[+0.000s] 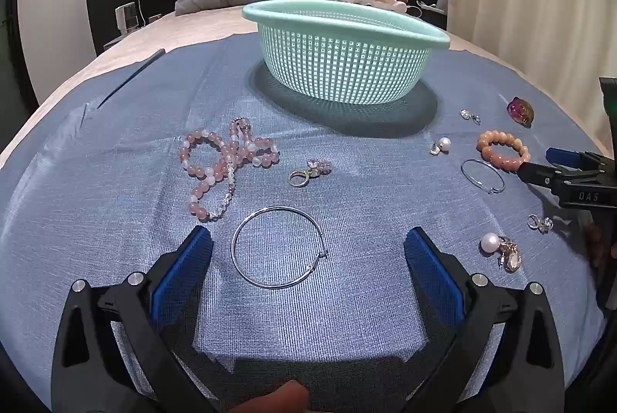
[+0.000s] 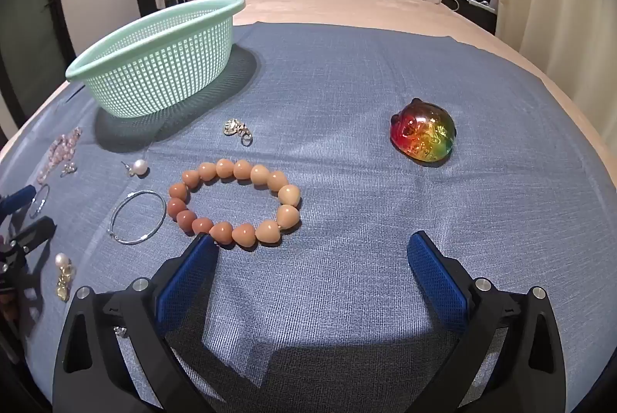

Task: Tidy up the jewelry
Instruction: 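Move both open tools toward the silver hoop and peach bead bracelet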

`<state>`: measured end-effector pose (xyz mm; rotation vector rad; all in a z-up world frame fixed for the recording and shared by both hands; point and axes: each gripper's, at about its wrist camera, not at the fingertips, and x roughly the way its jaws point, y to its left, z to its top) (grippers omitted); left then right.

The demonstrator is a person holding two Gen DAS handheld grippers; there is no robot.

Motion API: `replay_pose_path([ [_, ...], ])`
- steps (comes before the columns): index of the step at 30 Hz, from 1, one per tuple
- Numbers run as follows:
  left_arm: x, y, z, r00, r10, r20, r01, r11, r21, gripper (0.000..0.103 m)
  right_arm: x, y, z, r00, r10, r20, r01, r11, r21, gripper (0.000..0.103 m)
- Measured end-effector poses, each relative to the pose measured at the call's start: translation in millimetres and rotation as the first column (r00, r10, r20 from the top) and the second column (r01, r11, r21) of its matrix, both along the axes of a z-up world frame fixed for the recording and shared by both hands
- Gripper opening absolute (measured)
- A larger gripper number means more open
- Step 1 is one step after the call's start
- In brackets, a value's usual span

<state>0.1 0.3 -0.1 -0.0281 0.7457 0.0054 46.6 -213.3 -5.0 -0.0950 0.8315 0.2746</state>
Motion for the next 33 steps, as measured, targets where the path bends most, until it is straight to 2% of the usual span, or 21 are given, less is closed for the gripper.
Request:
replay_pose_path([
  [33, -0.6, -2.9, -1.8, 1.0, 0.003, -0.003, -0.003, 1.0, 0.023, 0.098, 1.7, 0.0, -1.2, 1.0, -0.001, -0.008, 0.0, 1.0, -0.009, 0.097],
])
